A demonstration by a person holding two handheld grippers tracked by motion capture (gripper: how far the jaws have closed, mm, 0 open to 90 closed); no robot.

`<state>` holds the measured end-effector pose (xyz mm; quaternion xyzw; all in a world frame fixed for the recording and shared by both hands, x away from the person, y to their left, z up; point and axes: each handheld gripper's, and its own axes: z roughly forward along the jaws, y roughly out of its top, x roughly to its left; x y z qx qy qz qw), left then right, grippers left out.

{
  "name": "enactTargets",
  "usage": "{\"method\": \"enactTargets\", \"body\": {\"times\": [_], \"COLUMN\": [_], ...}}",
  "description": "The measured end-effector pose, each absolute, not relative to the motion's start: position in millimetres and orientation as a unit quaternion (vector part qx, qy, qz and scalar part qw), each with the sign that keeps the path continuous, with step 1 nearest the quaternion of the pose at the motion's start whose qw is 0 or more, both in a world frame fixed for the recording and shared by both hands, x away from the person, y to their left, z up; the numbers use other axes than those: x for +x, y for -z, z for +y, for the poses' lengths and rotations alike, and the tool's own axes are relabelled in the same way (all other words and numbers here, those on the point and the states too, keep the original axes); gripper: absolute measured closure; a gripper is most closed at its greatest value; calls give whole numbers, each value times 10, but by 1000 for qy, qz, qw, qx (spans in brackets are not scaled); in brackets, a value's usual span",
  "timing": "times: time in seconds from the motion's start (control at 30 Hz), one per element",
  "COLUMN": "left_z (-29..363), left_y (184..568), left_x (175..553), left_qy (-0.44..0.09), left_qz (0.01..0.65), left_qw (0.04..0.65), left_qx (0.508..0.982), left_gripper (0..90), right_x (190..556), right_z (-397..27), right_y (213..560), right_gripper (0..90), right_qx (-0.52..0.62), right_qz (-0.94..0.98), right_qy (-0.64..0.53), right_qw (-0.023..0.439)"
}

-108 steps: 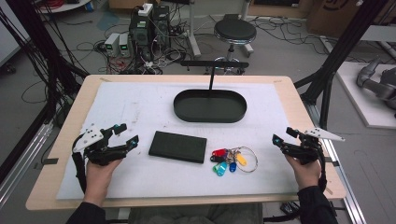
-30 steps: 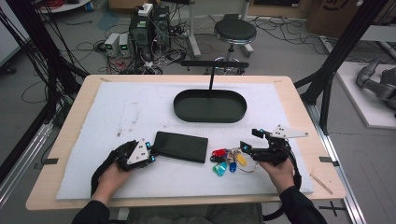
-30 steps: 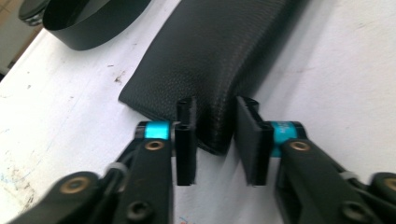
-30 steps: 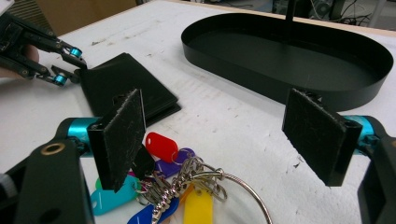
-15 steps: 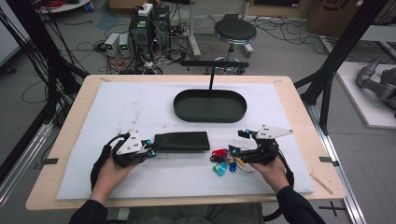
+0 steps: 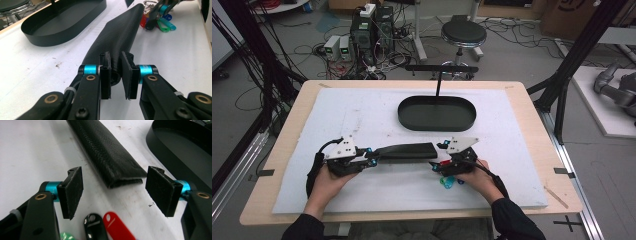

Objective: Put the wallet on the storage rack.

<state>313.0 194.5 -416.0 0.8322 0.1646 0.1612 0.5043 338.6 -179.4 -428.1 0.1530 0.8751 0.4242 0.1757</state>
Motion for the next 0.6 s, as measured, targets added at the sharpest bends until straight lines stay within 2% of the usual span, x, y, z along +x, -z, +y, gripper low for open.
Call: {"method": "enactTargets", "body": {"times": [0.1, 0.23, 0.37, 0.47, 0.53, 0.6], "left_z": [1949, 1974, 1991, 2034, 2048, 2058], "left_y": [4154, 4132, 4060, 4036, 4056, 4085], "left_x": [3128, 3119, 3089, 3080, 3078, 3083], "left_qy": [-160, -155, -153, -150, -153, -162], "left_qz": [165, 167, 162, 165, 166, 169], "left_qw": [506, 520, 543, 564, 568, 566], "left_qx": [831, 823, 810, 795, 792, 790], "left_gripper": [782, 782, 782, 775, 764, 710], "right_x": [3412, 3435, 3374, 3351, 3346, 3354], "right_z": [-1722, -1669, -1705, -1754, -1762, -1769], "right_y": [4293, 4295, 4215, 4111, 4096, 4088], "right_gripper": [373, 486, 637, 716, 725, 737], "right_qx": [149, 142, 115, 101, 102, 95], "right_qz": [879, 884, 881, 878, 879, 880], "right_qy": [-414, -401, -407, -429, -431, -432], "right_qw": [184, 195, 211, 188, 178, 171]}}
